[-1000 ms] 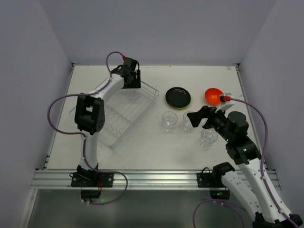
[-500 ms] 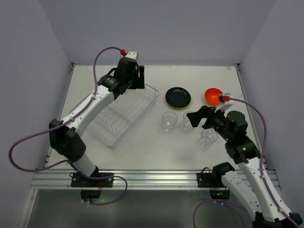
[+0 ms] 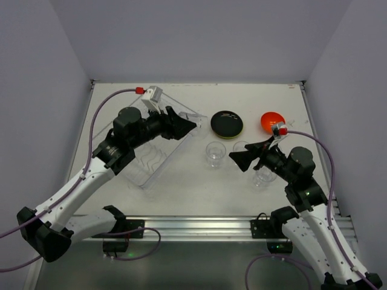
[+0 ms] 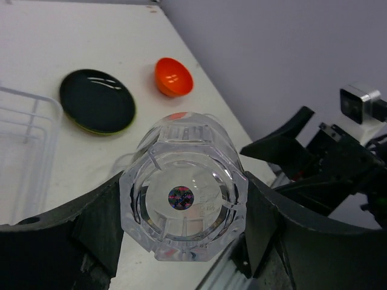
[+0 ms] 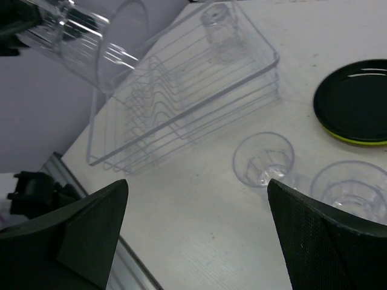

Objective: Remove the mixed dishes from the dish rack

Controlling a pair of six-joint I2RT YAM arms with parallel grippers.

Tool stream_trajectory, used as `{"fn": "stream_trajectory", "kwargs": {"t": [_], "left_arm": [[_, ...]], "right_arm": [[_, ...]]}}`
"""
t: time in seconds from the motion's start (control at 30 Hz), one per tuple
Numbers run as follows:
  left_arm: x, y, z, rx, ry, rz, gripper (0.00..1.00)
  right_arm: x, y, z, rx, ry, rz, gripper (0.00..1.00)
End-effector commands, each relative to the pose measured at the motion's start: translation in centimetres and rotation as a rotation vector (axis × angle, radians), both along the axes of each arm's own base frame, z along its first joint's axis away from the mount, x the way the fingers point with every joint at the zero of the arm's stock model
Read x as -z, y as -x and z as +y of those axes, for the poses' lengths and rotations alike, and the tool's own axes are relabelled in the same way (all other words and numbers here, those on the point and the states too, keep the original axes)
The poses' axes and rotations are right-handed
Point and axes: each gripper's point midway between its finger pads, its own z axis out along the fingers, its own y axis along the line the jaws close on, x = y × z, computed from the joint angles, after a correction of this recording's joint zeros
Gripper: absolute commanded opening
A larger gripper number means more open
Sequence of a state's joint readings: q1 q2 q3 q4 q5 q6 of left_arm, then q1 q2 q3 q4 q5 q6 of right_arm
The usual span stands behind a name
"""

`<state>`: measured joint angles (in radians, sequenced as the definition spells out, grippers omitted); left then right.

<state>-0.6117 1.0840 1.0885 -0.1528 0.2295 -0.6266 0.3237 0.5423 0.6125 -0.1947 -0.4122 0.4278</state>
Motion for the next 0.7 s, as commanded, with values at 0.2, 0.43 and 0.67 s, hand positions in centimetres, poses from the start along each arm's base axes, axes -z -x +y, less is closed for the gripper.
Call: {"fn": "stream_trajectory", "kwargs": {"t": [0.2,0.43,0.67], "left_arm": [[-3.6,7.6,-4.5,0.373,0.425,-0.028,0.00],[-3.5,10.0,-7.1,0.450,0.529,-0.007,0.00],[-1.4,11.2,-9.2,0.471,0.539,0.052,0.00]], "right_arm": [[-5.4,6.2,4.3,-0.412,-0.295,-0.139,0.99],[-7.3,9.2,5.0,-0.586,-0.436,-0.138,0.88],[-8.3,10.6,4.7,-0.621,-0.470,-0.167,0.74]]}}
